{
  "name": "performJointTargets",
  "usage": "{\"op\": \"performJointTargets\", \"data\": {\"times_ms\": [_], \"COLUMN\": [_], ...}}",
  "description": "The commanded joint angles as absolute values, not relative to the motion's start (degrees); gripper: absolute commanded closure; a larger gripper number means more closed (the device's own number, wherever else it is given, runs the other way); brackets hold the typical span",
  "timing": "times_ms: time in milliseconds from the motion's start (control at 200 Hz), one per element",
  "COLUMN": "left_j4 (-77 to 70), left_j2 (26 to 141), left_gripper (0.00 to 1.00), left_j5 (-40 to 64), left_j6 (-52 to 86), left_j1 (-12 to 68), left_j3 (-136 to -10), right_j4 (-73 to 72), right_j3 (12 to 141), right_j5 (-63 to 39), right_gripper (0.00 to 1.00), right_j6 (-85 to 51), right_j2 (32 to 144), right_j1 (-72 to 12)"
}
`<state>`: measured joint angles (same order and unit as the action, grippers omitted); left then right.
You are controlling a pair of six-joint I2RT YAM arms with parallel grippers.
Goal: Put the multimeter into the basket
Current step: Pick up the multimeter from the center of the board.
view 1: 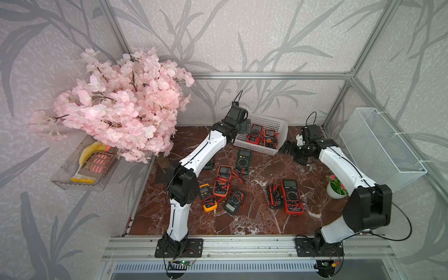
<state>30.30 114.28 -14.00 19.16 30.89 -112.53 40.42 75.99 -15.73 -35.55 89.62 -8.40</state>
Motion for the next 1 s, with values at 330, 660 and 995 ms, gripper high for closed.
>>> {"op": "performJointTargets", "data": {"times_ms": [330,660,995], "left_j4": [27.51,28.87,31.15], "left_j2": [99.34,101.23,107.37], "left_gripper": [0.0,0.0,0.0], "left_j5": [-22.17,-23.26,-16.04], "left_j6": [18.22,18.67,18.31], "left_j1": [25.37,22.21,16.88], "left_j3": [-87.64,-82.87,-84.41], "right_j4": [40.39,40.64,41.04], "right_j3": [78.38,82.1,84.64], "right_j5": [-16.26,-16.79,-16.7], "right_gripper": [0.01,0.01,0.01], "right_j6": [-34.28,-34.11,-34.13], "right_j2": [88.35,90.67,92.67], "right_j1": [-15.05,-18.11,-21.76]}}
